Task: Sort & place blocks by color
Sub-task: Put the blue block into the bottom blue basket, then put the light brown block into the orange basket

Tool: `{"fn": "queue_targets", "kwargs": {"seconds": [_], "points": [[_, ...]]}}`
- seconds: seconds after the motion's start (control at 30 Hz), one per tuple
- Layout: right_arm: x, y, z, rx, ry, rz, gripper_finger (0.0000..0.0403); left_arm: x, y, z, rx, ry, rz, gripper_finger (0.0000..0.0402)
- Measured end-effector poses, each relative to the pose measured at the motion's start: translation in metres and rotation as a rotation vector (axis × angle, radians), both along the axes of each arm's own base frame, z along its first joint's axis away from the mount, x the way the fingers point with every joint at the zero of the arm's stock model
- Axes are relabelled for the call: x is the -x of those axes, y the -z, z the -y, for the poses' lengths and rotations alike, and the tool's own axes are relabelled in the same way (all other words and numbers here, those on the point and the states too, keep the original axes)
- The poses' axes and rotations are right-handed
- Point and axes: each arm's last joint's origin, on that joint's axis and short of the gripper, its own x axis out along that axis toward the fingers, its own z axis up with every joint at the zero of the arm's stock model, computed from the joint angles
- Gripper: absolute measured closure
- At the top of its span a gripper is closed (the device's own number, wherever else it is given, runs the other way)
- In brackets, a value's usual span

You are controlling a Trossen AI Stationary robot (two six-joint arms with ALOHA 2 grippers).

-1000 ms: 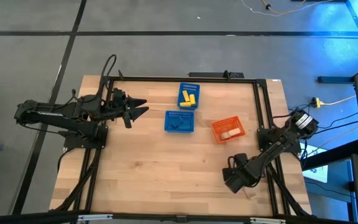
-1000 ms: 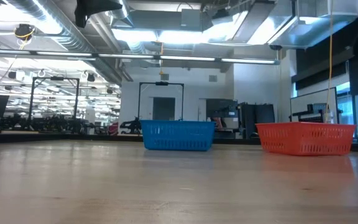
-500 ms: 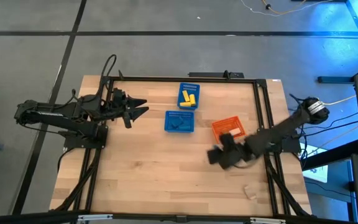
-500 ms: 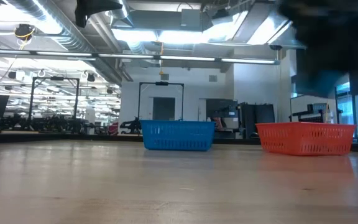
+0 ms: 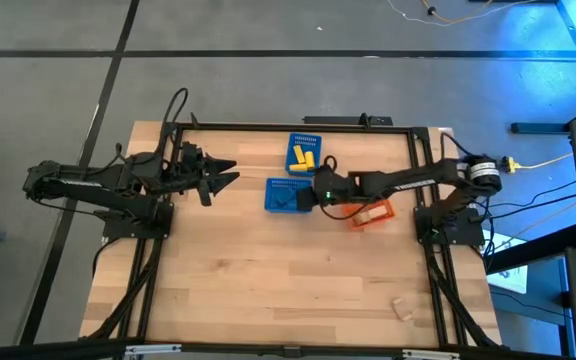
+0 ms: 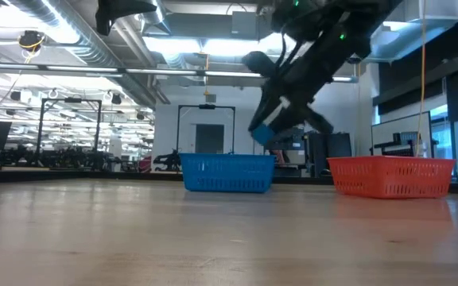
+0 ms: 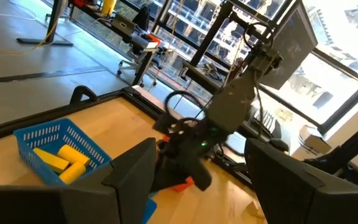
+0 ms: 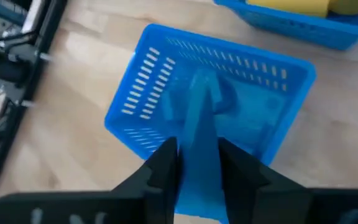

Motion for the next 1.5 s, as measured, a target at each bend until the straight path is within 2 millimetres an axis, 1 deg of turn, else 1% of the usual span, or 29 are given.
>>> {"fn": "queue_targets", "kwargs": {"seconds": [0.1,0.13,0.17,0.27,0.33,0.4,0.47,0.57,0.67,0.77,0.9,1.0,1.03,1.13,1.27,1.4,1.5], "points": [[-0.005,0.005,0.003,-0.014,-0.022,0.023,0.0314,0.0,0.0,0.0,0.0,0.0,0.0,0.0163],[-0.007,0.005,0.003,-0.015,-0.024,0.035,0.03,0.0,0.0,0.0,0.0,0.0,0.0,0.0163],[-0.007,0.005,0.003,-0.014,-0.025,0.034,0.0278,0.0,0.0,0.0,0.0,0.0,0.0,0.0163],[-0.008,0.002,0.008,0.026,0.003,0.058,0.0188,0.0,0.0,0.0,0.0,0.0,0.0,0.0163],[-0.007,0.0,0.014,0.009,-0.018,0.061,0.0132,0.0,0.0,0.0,0.0,0.0,0.0,0.0163],[-0.005,-0.002,0.019,-0.021,-0.056,0.066,0.0088,0.0,0.0,0.0,0.0,0.0,0.0,0.0163],[-0.004,-0.009,0.022,-0.029,-0.103,0.092,0.0058,0.0,0.0,0.0,0.0,0.0,0.0,0.0163],[0.005,-0.029,0.015,-0.009,-0.218,0.133,0.0041,0.0,0.0,0.0,0.0,0.0,-0.002,0.0163],[0.022,-0.049,-0.01,-0.006,-0.35,0.111,0.0038,0.0,0.0,0.0,0.0,0.0,-0.004,0.0163],[0.048,-0.063,-0.046,-0.066,-0.518,0.04,0.0037,0.0,0.0,0.0,0.0,-0.001,-0.004,0.0163],[0.09,-0.07,-0.104,-0.196,-0.67,-0.116,0.0037,0.0,0.0,0.0,0.0,-0.001,-0.004,0.0163],[0.121,-0.069,-0.141,-0.311,-0.718,-0.257,0.0037,0.0,0.0,0.0,0.0,-0.001,-0.004,0.0163],[0.13,-0.068,-0.152,-0.347,-0.716,-0.307,0.0037,0.0,0.0,0.0,0.0,-0.001,-0.004,0.0163],[0.151,-0.06,-0.179,-0.436,-0.647,-0.443,0.0036,0.0,0.0,0.0,0.0,-0.001,-0.004,0.0163],[0.173,-0.051,-0.208,-0.544,-0.485,-0.573,0.0036,0.0,0.0,0.0,0.0,-0.001,-0.004,0.0163],[0.189,-0.04,-0.228,-0.581,-0.343,-0.651,0.0036,0.0,0.0,0.0,0.0,-0.005,-0.004,0.0163],[0.193,-0.029,-0.237,-0.566,-0.261,-0.68,0.0036,0.0,0.0,0.0,0.0,-0.007,-0.004,0.0163]]}}
